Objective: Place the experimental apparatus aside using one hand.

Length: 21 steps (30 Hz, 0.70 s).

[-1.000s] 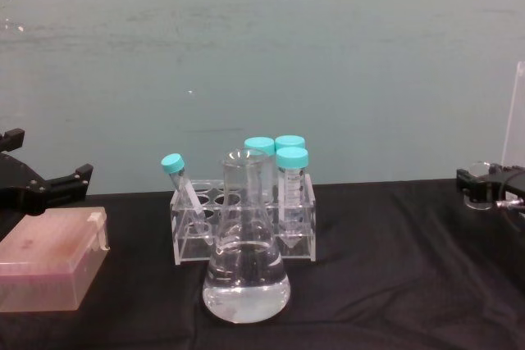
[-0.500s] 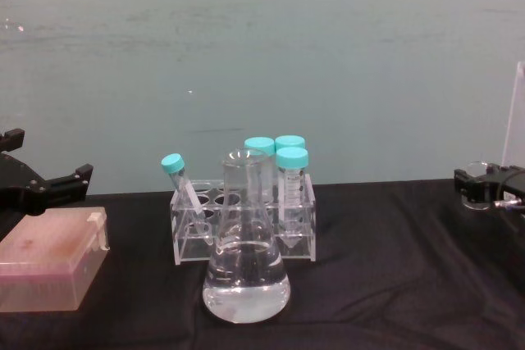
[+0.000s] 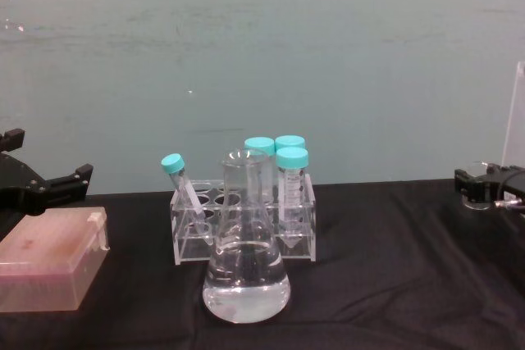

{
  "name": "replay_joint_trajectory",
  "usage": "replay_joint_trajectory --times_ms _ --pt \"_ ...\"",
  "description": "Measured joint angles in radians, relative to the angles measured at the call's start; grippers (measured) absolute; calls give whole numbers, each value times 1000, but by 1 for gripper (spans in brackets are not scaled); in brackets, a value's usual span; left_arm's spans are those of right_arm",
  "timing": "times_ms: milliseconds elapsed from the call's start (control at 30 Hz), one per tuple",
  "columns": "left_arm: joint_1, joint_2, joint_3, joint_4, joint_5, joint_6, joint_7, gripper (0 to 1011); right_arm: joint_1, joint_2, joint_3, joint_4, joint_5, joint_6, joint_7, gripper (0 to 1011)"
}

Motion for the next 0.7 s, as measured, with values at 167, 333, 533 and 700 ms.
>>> replay_joint_trajectory --times_ms 167,333,533,700 --pt "0 0 0 0 0 0 0 1000 0 0 0 0 1 0 0 501" --pt "0 0 0 0 0 0 0 1000 0 0 0 0 1 0 0 510" --pt "0 0 0 0 0 0 0 1000 0 0 0 0 1 0 0 666" --pt "0 0 0 0 0 0 0 1000 0 0 0 0 1 0 0 822"
